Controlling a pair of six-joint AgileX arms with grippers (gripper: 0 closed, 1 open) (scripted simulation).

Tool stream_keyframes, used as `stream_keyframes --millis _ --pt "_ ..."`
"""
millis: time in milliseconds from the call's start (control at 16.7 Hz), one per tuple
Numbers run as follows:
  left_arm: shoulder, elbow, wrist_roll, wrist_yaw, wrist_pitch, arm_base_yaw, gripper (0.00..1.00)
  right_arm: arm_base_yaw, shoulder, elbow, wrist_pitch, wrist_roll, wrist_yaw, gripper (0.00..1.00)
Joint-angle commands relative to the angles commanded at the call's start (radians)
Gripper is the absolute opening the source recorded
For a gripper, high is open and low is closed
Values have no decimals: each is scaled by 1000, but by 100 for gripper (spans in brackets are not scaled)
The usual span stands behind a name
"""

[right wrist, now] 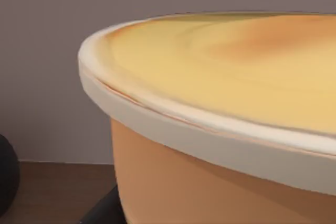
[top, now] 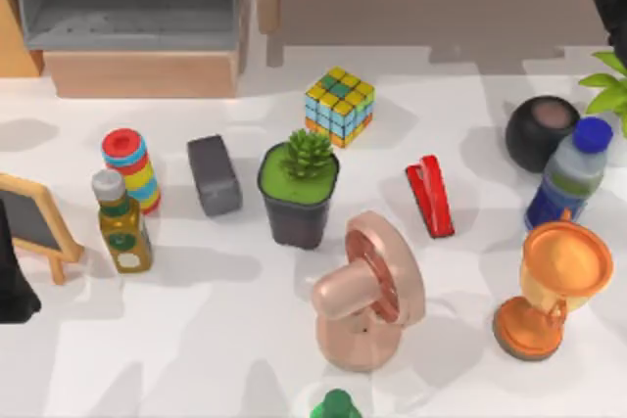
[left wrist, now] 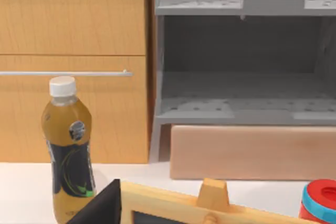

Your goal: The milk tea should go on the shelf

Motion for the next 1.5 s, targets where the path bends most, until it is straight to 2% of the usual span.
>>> stream_keyframes --millis 300,540,900,1500 --pt "0 0 0 0 0 0 100 179 79 182 -165 12 217 0" --pt "0 0 0 0 0 0 100 234 107 268 -219 15 298 0" --pt "0 0 0 0 0 0 100 231 107 273 -218 17 298 0" --pt "0 0 0 0 0 0 100 195 276 407 -186 14 262 0"
